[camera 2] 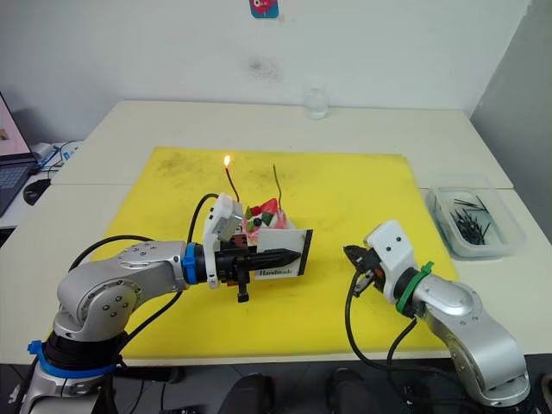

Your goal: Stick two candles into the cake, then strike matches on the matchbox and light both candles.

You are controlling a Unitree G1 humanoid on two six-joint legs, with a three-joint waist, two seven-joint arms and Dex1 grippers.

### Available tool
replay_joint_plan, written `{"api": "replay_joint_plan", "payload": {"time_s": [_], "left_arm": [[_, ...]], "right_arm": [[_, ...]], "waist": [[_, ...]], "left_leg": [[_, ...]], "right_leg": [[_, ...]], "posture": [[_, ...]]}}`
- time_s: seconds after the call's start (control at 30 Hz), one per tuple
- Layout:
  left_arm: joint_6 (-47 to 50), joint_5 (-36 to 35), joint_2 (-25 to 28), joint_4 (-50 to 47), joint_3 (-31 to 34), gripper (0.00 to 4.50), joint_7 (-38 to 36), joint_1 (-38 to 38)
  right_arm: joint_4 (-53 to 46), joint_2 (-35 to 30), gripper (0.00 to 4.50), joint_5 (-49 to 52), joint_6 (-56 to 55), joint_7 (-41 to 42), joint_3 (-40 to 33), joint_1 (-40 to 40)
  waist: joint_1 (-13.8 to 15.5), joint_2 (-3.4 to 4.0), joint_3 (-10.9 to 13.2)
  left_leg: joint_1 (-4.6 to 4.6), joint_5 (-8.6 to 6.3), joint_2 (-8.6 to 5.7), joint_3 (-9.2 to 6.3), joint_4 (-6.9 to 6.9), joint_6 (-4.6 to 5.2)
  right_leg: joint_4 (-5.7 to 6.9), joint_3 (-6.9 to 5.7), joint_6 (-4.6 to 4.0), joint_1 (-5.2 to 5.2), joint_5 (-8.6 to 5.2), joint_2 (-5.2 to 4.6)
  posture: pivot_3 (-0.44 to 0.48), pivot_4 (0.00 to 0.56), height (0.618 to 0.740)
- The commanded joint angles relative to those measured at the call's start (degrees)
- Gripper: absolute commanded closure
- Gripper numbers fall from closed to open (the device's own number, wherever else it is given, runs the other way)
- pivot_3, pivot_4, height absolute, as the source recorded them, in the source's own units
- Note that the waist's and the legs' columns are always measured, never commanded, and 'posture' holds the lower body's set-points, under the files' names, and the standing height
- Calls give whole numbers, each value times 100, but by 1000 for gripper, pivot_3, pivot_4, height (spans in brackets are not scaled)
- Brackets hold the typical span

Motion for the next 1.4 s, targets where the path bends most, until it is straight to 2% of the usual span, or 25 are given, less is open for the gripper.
{"api": "replay_joint_plan", "payload": {"time_s": [0.03,0.17,0.37,0.47,0.67,0.9,1.1,1.2,1.4], "left_arm": [[-86,34,-29,-183,-41,4500,18,-1],[-48,4,-2,-205,-50,4500,-24,1],[-50,21,29,-181,-53,4500,-60,3],[-41,18,47,-176,-48,4500,-64,0],[-42,18,77,-150,-38,4500,-86,-6],[-28,-16,100,-154,-15,4500,-105,-17],[-22,-29,96,-164,-17,4500,-102,-24],[-18,-34,96,-165,-12,4500,-99,-22],[-14,-31,88,-151,-18,4500,-95,-25]], "right_arm": [[386,267,4477,-417,-728,-366,150,340],[841,652,4477,-617,-1578,-466,230,698],[1542,798,4477,-852,-2599,-305,349,1009],[1725,826,3844,-894,-2833,-299,303,1049],[1989,774,1777,-1006,-3216,-230,318,1068],[2120,843,1777,-1068,-3479,-201,334,1104],[2088,815,1777,-1133,-3278,-213,376,1120],[1967,859,2390,-1121,-3048,-274,410,1126],[1821,902,4465,-1176,-2823,-319,513,1181]], "waist": [[-2,-1,0],[-4,0,0],[-4,0,0],[-3,0,0],[-3,0,-1],[-1,0,-1],[-1,1,-1],[0,1,-1],[0,1,-2]], "left_leg": [[0,0,-2,0,-1,0],[-1,0,0,2,-2,0],[1,0,-1,1,0,1],[1,0,0,2,0,0],[2,0,0,1,0,0],[2,0,0,1,0,0],[2,0,1,1,0,0],[3,0,1,1,0,0],[3,0,2,0,0,0]], "right_leg": [[-2,0,0,0,0,1],[-3,1,0,-1,0,2],[0,1,0,-1,0,4],[0,1,0,-1,0,4],[1,1,0,-1,0,4],[1,1,0,0,0,4],[2,1,-1,0,0,4],[2,1,-1,1,0,4],[2,1,-1,1,0,4]], "posture": [[0,150,729],[0,150,729],[0,150,729],[0,150,729],[0,150,729],[0,150,729],[0,150,729],[0,150,729],[0,150,729]]}}
